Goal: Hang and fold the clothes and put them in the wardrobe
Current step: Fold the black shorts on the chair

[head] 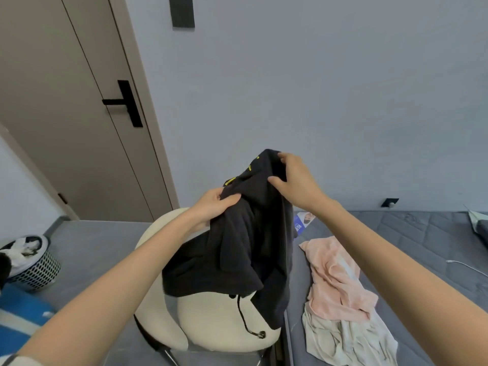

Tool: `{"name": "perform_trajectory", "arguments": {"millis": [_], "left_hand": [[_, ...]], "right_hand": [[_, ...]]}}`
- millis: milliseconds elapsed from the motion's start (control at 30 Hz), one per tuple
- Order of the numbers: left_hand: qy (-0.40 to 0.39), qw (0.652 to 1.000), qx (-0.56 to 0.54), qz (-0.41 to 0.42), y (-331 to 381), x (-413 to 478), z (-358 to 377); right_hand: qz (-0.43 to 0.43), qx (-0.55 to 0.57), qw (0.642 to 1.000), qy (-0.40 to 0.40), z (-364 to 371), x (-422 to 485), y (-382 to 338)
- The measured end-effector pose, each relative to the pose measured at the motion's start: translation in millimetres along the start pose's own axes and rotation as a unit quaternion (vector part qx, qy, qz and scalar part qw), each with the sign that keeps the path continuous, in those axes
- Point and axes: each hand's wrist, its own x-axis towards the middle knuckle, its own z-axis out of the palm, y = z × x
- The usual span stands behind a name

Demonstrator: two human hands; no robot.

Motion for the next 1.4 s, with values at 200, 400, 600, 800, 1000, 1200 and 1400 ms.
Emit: {"name": "perform_trajectory", "arguments": {"millis": [200,400,600,800,1000,1200,1400], "left_hand": [[0.052,0.991,-0.123,-0.016,19.4,6.2,5.8],[0.041,0.958,-0.282,-0.029,31.1,-1.4,-7.4],[0.067,0.928,-0.367,0.025,35.3,-14.0,-18.7],[0.008,0.991,-0.024,0.133,26.6,-48.4,-11.9],[-0.079,0.959,0.177,0.205,-2.2,-57.2,-0.9],[0.046,0.962,0.116,0.241,-6.7,-43.4,31.5],[0.093,0.961,0.144,0.215,3.4,-18.8,18.5]], "right_hand": [[-0.002,0.119,0.969,-0.217,20.7,-33.1,-0.8],[-0.041,0.132,0.969,-0.204,55.1,-58.1,-9.0],[-0.040,0.101,0.993,-0.040,46.4,-38.6,-22.3],[0.096,0.268,0.957,0.052,6.1,-7.5,-38.2],[0.181,0.434,0.882,0.014,-12.0,-7.5,-45.7],[0.200,0.407,0.891,-0.029,-14.6,-13.7,-49.0],[0.192,0.505,0.839,-0.066,-11.3,-23.3,-25.5]]}}
